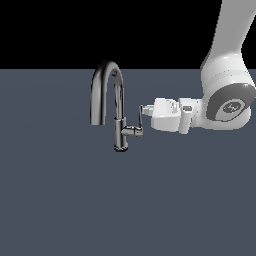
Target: Turn on the faucet by rotating a designated handle.
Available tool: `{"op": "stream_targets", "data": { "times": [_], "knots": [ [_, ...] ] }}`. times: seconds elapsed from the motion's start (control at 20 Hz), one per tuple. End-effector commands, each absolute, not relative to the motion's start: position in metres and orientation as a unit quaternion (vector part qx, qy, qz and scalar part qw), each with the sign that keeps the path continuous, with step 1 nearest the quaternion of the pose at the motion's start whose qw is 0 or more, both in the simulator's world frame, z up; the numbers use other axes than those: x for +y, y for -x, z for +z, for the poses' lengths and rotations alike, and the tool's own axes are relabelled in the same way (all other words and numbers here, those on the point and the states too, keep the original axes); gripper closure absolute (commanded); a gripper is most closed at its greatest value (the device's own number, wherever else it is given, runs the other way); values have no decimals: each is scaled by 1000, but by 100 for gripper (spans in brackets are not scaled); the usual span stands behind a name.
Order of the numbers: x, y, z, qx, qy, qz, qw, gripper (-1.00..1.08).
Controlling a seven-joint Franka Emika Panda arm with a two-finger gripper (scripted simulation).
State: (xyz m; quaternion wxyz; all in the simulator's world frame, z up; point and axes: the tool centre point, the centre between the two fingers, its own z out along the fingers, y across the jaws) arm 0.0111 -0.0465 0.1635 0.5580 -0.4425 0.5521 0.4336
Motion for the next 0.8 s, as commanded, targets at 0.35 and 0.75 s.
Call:
{"op": "stream_targets", "data": {
  "times": [0.35,0.75],
  "knots": [
    [-39,19,167,552,442,434,558,108],
    [-41,36,159,556,441,427,560,108]
  ]
}}
